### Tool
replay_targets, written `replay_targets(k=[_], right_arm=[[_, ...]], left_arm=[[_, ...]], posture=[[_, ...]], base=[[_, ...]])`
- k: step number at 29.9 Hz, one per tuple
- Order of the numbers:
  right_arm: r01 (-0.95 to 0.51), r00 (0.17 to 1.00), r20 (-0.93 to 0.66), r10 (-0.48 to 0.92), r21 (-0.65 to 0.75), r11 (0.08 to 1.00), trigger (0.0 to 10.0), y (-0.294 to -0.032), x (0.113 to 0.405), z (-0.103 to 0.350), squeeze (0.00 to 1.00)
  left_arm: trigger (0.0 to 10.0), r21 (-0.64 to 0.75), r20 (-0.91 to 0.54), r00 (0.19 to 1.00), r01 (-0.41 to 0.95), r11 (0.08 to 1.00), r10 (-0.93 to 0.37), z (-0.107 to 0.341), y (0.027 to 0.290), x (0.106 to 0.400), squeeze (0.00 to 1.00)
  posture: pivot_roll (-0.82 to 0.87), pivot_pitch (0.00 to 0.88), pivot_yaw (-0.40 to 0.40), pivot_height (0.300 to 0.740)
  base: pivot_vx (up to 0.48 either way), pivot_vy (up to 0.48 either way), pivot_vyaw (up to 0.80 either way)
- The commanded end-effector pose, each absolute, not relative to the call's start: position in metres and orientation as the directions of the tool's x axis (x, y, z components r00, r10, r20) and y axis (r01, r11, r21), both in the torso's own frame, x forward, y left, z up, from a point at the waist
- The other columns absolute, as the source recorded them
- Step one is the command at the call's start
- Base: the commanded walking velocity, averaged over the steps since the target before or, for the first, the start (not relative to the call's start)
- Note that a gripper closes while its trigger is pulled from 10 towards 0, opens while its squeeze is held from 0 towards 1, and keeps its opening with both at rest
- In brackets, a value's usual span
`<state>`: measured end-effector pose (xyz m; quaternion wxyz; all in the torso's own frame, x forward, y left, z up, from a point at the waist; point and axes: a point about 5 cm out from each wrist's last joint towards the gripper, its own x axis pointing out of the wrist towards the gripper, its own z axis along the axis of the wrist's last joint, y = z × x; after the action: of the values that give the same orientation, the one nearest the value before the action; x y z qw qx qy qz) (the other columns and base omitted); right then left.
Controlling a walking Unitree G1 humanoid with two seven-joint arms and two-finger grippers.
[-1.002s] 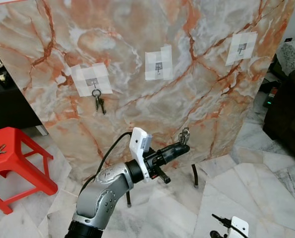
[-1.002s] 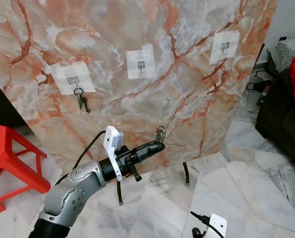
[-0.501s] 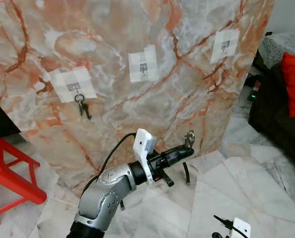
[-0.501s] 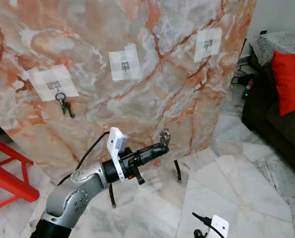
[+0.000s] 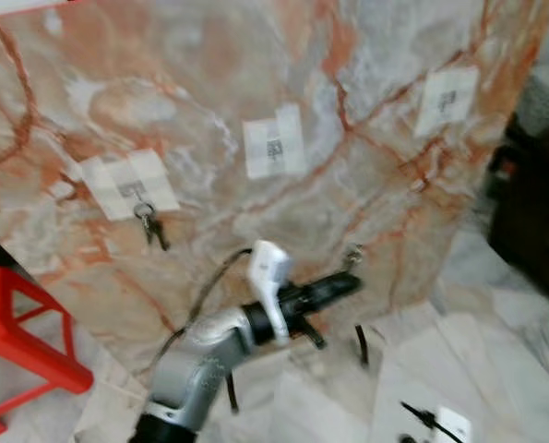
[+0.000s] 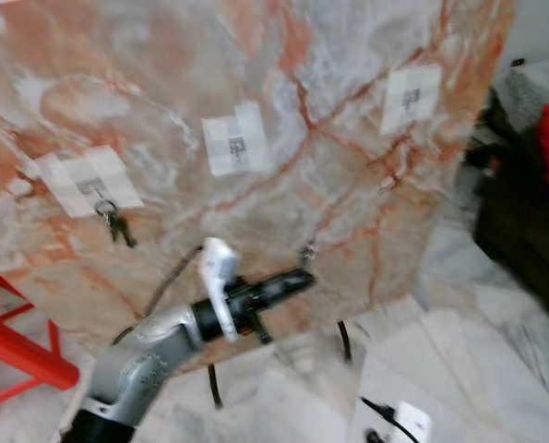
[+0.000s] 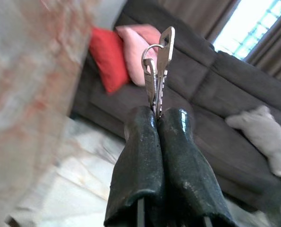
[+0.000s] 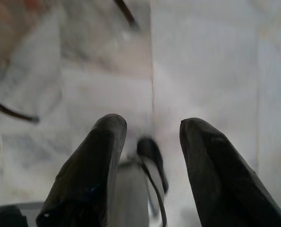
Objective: Hang keys on a hook
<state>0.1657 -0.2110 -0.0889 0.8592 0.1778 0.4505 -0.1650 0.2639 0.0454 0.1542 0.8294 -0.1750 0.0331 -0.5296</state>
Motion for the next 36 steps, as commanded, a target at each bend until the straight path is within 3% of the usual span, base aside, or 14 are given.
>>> replay_targets(k=[1,10,19,34,36], right_arm=[[0.434,0.537,-0.838,-0.097,0.177,0.883,10.0,-0.200,0.165,-0.091,0.00],[0.431,0.539,-0.837,-0.094,0.178,0.884,10.0,-0.200,0.165,-0.091,0.00],[0.432,0.540,-0.837,-0.090,0.183,0.883,10.0,-0.198,0.165,-0.091,0.00],[0.435,0.543,-0.835,-0.090,0.188,0.881,10.0,-0.198,0.165,-0.091,0.00],[0.439,0.543,-0.835,-0.090,0.191,0.878,10.0,-0.196,0.165,-0.092,0.00]], left_arm=[[10.0,-0.311,0.116,0.457,0.860,0.405,-0.882,0.153,0.052,0.265,0.00],[10.0,-0.325,0.138,0.495,0.841,0.433,-0.858,0.156,0.055,0.269,0.00],[10.0,-0.450,0.255,0.584,0.777,0.441,-0.771,0.170,0.064,0.284,0.00],[10.0,-0.539,0.312,0.530,0.782,0.313,-0.789,0.174,0.063,0.296,0.00],[10.0,-0.563,0.325,0.491,0.788,0.252,-0.808,0.176,0.059,0.296,0.00]], posture=[[0.13,0.077,0.003,0.740],[0.13,0.079,0.003,0.740],[0.13,0.079,0.011,0.740],[0.12,0.087,0.023,0.740],[0.12,0.087,0.031,0.740]], base=[[0.240,0.000,0.00],[0.027,0.000,0.00],[0.000,0.000,0.00],[0.000,0.000,0.00],[0.000,0.000,0.00]])
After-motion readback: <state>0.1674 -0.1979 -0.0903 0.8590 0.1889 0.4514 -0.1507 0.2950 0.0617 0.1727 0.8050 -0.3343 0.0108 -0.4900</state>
